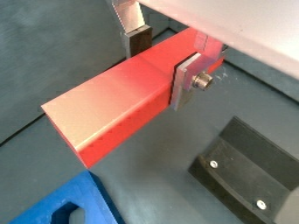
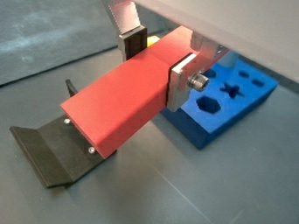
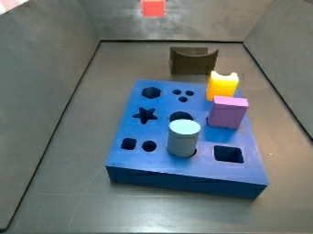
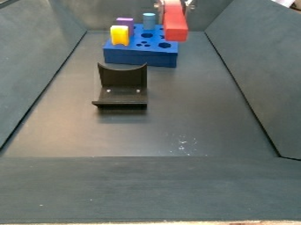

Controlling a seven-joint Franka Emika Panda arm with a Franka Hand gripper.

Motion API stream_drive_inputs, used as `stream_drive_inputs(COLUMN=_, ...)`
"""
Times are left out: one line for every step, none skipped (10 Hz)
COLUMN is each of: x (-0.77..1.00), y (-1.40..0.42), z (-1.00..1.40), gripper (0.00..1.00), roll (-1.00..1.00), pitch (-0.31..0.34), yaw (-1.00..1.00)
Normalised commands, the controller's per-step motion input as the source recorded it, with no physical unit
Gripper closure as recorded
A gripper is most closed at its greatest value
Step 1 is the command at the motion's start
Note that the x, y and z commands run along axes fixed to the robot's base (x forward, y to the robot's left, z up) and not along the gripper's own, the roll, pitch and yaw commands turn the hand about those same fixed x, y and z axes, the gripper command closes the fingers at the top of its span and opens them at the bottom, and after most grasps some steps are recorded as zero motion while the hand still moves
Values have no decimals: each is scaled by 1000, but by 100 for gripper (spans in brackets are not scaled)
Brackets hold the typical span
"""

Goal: Pick up the rectangle object. Move up. Place the rectangle object on the fixture. Regrasp the rectangle object. Move to above the board. Insert the rectangle object.
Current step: Place the rectangle object on the fixture.

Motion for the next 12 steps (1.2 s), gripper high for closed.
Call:
stream_drive_inputs(x=1000, y=298, z=53, gripper=100, roll=-1000, pitch=44, yaw=-62)
stream_drive_inputs(x=1000, y=251, z=39, gripper=100, roll=-1000, pitch=57, yaw=-68)
stream_drive_inputs(x=1000, y=224, z=28, gripper=100, roll=-1000, pitch=63, yaw=-74)
stream_drive_inputs(x=1000, y=189, z=15, gripper=100, roll=-1000, pitch=72, yaw=-83)
stream_drive_inputs(x=1000, y=177, z=10, gripper=100, roll=-1000, pitch=76, yaw=-89)
stream_drive_inputs(x=1000, y=146, z=-1, gripper=100, roll=-1000, pitch=80, yaw=-103)
stream_drive_inputs(x=1000, y=131, z=-9, gripper=100, roll=-995, pitch=85, yaw=-117)
stream_drive_inputs(x=1000, y=115, z=-15, gripper=100, roll=-845, pitch=76, yaw=-115)
stream_drive_inputs(x=1000, y=102, z=-18, gripper=100, roll=-698, pitch=63, yaw=-112)
stream_drive_inputs(x=991, y=90, z=-25, gripper=100, roll=-497, pitch=50, yaw=-106)
stream_drive_inputs(x=913, y=78, z=-25, gripper=100, roll=-344, pitch=43, yaw=-102)
stream_drive_inputs(x=802, y=45, z=-14, gripper=100, roll=-208, pitch=36, yaw=-90)
